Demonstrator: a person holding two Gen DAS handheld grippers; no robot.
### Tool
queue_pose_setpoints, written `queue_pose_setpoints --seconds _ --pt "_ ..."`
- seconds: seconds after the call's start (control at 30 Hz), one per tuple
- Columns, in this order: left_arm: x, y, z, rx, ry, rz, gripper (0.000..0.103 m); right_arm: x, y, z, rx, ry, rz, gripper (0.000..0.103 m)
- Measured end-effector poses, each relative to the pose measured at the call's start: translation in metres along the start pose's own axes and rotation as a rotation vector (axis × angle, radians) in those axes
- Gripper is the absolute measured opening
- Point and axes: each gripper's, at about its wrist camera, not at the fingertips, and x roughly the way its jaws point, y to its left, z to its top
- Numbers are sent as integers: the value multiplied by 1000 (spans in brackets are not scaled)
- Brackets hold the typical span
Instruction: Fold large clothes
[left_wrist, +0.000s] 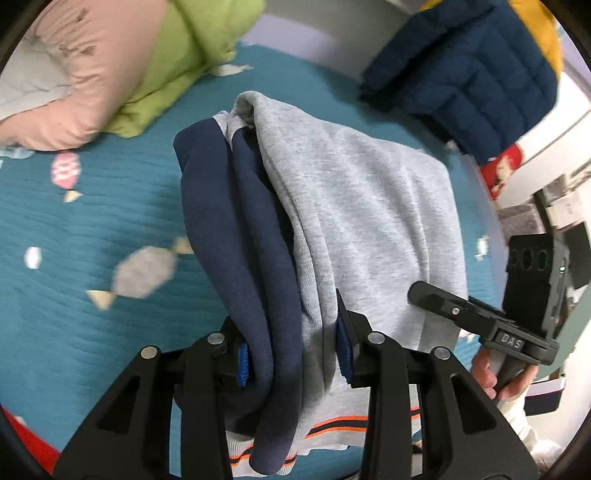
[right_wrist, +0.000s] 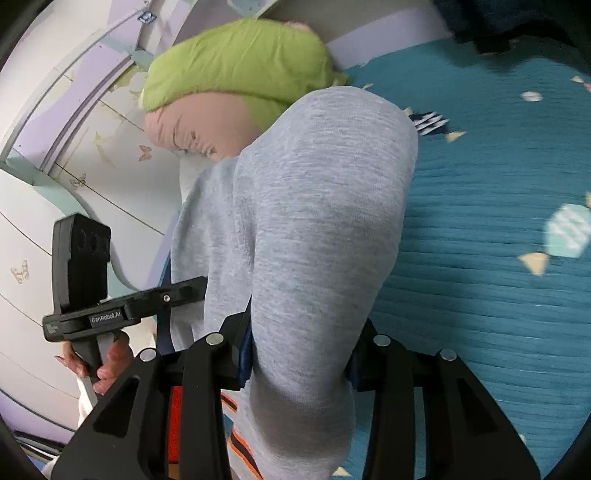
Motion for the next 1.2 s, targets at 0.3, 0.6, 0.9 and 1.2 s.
queue_pose_setpoints --seconds 0.3,0.6,0.9,1.2 --pt "32 114 -24 -112 17 360 91 70 -32 -21 73 26 -311 80" --pt "54 81 -37 -3 -188 370 65 99 4 -6 -181 -84 -481 44" --pt "114 79 26 -25 -192 33 39 148 -9 38 -71 -56 -406 11" --pt "150 103 -10 21 -131 53 33 148 -17 -13 -234 -16 -345 2"
